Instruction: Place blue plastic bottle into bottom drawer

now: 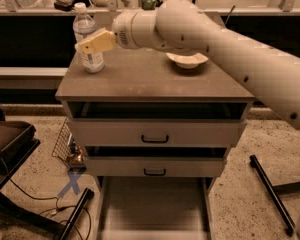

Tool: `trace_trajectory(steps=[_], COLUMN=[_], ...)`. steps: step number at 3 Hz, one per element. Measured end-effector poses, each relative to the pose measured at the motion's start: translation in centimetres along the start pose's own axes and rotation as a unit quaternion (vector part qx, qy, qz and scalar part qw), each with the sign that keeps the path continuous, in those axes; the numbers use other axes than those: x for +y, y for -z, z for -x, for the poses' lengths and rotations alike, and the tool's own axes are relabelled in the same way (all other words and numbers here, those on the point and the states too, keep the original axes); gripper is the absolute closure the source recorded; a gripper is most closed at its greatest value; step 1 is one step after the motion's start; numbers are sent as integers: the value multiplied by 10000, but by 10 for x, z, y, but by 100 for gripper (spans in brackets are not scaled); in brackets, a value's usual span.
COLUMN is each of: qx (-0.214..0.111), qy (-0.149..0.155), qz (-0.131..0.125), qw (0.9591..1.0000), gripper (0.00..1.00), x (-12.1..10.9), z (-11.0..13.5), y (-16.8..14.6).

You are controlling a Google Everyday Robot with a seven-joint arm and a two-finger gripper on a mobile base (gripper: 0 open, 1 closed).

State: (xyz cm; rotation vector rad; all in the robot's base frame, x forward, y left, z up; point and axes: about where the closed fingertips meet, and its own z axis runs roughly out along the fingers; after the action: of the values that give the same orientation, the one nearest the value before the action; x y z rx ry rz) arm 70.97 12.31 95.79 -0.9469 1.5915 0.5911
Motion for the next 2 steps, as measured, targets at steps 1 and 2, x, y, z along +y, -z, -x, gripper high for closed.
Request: trace_trajectory(steps=[1,2], qx=[-41,-189], qy=[4,-109], qz=[-34,76], qw=[10000,9997], gripper=[0,0], x=[-1,-2], z=[2,-4], y=[-3,-21])
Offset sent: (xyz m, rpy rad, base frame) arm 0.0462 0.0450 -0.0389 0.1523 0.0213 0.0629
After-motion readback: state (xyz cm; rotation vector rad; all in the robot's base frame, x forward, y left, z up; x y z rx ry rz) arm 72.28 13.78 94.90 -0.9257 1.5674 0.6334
